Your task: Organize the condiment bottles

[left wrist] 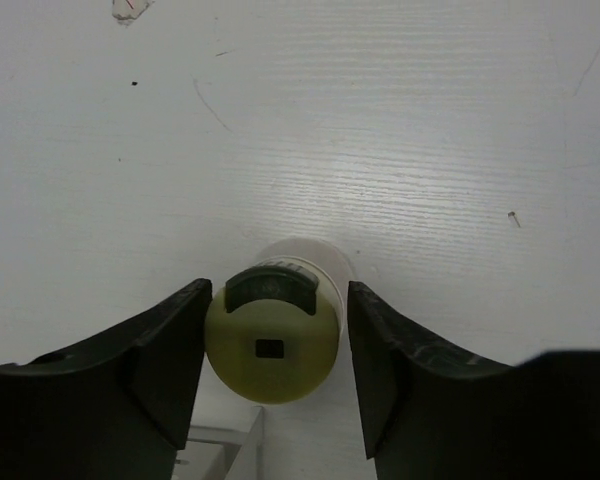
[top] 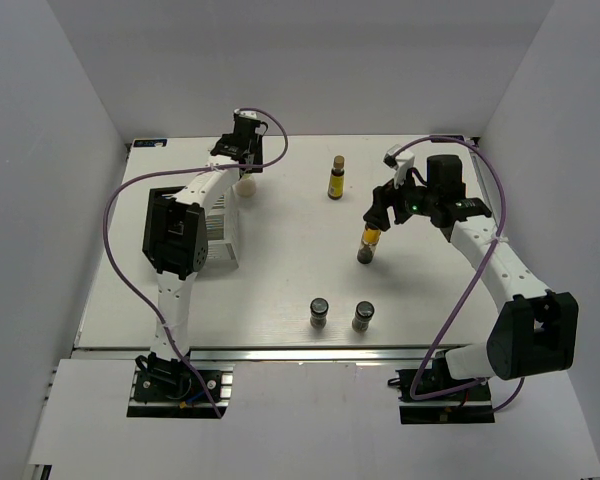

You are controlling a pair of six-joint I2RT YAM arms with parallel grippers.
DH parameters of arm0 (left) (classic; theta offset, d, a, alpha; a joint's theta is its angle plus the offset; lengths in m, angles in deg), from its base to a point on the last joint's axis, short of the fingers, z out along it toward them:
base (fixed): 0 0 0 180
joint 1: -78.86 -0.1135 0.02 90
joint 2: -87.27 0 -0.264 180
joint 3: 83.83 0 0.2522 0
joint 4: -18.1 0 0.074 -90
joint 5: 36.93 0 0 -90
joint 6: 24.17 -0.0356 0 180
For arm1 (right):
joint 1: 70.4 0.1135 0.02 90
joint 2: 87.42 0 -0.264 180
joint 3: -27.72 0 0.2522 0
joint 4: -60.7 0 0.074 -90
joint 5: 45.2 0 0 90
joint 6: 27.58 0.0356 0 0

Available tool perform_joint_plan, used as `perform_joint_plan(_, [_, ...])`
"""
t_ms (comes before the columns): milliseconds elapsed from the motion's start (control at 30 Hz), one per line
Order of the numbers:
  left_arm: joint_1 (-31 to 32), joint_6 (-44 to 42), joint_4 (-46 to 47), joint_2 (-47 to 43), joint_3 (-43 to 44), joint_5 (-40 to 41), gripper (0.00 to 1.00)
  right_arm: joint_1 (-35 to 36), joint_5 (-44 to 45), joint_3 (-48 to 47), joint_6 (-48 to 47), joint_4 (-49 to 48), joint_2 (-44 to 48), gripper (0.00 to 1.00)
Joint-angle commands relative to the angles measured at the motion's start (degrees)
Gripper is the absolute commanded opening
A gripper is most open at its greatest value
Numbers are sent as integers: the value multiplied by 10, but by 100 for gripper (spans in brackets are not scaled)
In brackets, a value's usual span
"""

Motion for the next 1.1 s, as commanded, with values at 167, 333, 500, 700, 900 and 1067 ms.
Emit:
perform_joint_plan(167, [1, 4, 12, -25, 0, 23, 45, 2, 11, -1, 0, -19, 8, 78])
perform_joint_plan(333, [2, 16, 13, -60, -2, 19, 14, 2, 9, -1, 0, -19, 13, 74])
perform_joint_plan(500, [1, 23, 19, -117, 40, -2, 0, 2, 6, 0, 0, -25, 21, 37])
perform_joint_plan(700, [-14, 48, -31, -177, 74, -19, 0, 2, 0, 3, 3, -30, 22, 6])
perform_joint_plan(900, [-52, 107, -117, -272, 21, -20, 0, 2, -1, 4, 10, -37, 25, 3])
perform_joint_plan(1067, [-73, 112, -143, -369, -98, 47, 0, 2, -4, -2, 12, -38, 17, 0])
